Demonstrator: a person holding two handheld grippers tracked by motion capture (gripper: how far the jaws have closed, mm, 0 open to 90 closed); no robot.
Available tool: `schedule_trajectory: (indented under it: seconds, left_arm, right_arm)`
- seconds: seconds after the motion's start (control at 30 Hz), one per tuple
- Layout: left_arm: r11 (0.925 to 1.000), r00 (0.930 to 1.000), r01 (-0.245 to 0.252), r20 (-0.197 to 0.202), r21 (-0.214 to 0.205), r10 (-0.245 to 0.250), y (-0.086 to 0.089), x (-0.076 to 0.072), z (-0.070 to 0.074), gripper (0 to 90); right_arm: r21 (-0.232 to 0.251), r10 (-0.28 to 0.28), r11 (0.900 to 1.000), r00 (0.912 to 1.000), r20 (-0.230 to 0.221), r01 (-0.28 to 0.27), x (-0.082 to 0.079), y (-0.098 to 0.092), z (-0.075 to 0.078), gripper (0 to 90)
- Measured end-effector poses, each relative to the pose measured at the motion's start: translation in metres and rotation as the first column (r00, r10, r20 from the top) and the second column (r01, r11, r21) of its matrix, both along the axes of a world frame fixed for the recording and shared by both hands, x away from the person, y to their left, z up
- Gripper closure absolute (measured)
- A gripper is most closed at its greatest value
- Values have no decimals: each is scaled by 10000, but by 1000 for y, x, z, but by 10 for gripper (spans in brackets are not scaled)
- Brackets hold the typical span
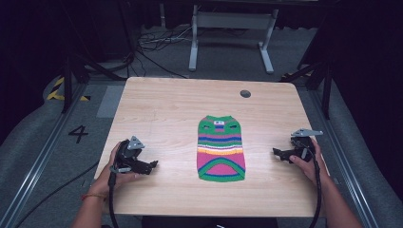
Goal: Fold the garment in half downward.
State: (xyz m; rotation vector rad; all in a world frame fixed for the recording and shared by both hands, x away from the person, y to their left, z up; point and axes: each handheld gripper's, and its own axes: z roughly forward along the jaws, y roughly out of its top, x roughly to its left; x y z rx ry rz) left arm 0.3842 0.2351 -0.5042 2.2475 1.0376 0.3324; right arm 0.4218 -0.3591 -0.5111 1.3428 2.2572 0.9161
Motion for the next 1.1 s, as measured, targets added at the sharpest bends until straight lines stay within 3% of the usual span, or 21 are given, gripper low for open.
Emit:
schedule_trajectory:
  seconds: [0.53, 0.77, 1.0, 1.1]
  left_arm:
    - [10000, 10000, 45, 12, -25, -45, 1, -1, 0, 5]
    - [10000, 10000, 14, 51, -60, -13, 3, -1, 0, 18]
    - [9999, 9999, -87, 80, -128, 88, 5, 1, 2, 73]
    - [9998, 9999, 14, 125, -193, -12, 5, 3, 5, 198]
  right_arm:
    - [-12, -114, 9999, 9999, -11, 114, -1, 1, 0, 4]
    - [1, 184, 9998, 9998, 2, -184, -1, -2, 0, 4]
    - [57, 277, 9996, 9996, -46, -277, -1, -3, 1, 17]
    - [120, 232, 9997, 9997, -46, -232, -1, -5, 3, 97]
